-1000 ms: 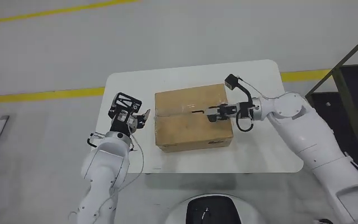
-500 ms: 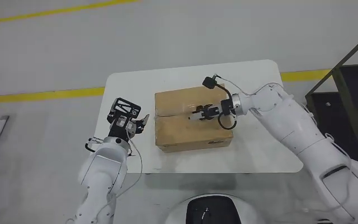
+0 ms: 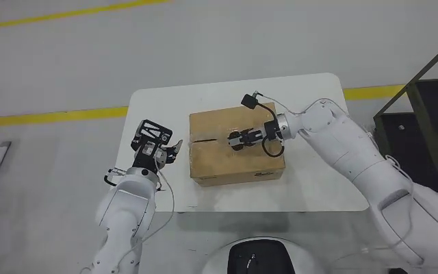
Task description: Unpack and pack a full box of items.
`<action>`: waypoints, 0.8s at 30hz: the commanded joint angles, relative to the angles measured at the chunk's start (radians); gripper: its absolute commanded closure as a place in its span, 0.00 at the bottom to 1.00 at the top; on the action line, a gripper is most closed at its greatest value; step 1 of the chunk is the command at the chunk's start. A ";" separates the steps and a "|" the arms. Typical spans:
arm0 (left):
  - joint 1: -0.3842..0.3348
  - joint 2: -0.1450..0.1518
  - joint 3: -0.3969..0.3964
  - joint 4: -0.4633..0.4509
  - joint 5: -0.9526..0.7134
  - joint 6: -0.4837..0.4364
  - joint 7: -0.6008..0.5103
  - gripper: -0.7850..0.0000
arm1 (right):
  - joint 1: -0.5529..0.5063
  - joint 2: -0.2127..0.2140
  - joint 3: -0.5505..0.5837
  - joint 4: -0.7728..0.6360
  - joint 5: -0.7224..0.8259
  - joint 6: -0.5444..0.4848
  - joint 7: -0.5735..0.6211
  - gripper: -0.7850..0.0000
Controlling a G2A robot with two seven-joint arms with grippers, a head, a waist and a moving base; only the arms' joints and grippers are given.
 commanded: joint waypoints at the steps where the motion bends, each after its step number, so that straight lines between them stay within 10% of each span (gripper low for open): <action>1: 0.000 0.000 0.000 0.000 0.000 0.000 0.000 0.00 | 0.007 -0.001 0.000 0.007 0.015 0.015 0.014 1.00; 10: 0.000 0.000 0.000 0.000 0.000 0.000 0.000 0.00 | 0.040 0.029 -0.010 -0.033 -0.008 0.045 0.045 1.00; 12: 0.000 0.000 0.000 0.000 0.000 0.000 0.000 0.00 | 0.037 0.038 -0.007 -0.028 -0.009 0.029 0.028 0.51; 16: 0.000 0.000 0.000 0.000 0.000 0.000 0.000 0.00 | 0.039 0.051 -0.009 -0.038 -0.025 -0.016 -0.017 0.00; 24: 0.000 0.000 0.000 0.000 0.000 0.000 0.000 0.00 | 0.041 0.052 -0.030 -0.018 -0.042 -0.040 -0.041 0.00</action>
